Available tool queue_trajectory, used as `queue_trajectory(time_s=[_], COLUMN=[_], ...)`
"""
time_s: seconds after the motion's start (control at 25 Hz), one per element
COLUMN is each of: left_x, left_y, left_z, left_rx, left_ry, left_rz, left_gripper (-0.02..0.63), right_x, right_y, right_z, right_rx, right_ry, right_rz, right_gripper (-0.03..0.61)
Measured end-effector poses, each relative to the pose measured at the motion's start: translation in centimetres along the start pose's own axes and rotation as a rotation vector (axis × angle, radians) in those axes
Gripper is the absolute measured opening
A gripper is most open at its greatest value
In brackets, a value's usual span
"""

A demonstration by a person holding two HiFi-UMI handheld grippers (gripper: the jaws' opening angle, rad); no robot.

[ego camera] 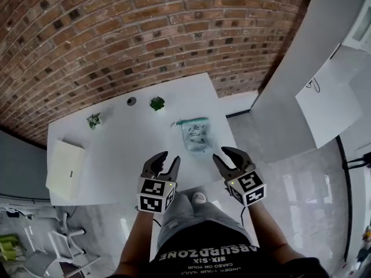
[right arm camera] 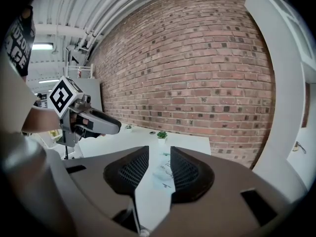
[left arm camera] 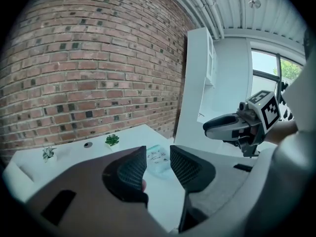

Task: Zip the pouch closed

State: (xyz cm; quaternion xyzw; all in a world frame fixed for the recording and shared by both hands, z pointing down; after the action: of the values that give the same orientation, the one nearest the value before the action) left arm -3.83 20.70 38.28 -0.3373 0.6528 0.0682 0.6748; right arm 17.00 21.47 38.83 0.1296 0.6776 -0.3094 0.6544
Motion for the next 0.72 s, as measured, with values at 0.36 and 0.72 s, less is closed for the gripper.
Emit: queue_trajectory(time_s=[0.36,0.72], left_x=[0.4,0.1], left_y=[-1.9,-5.1], left_z=[-2.0,-5.7], left_rx=[0.008,-0.014], left_ry=[-0.009,0.012], left_rz=[-0.037,-0.081], left_gripper=[0.132,0.132], right_x=[0.2,1.0], right_y=[-2.9,-7.8], right_z=[1.2,2.6], right_rx=[0.069,0.115], right_ry=[0.017,0.084], right_rz=[-0.002,-0.052], right_gripper=[0.123,0.123])
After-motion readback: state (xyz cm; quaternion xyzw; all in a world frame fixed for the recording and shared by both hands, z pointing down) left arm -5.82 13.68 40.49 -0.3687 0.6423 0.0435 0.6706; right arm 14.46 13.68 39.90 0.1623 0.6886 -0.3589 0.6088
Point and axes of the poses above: the fingertips, and each gripper's own axes: y backward along the fingers, z to its right, x out of its top, the point moved 7 cm from there along y, backward along the fingers, and after that the axes turned 10 degrees about z, right-handed, at the moved point
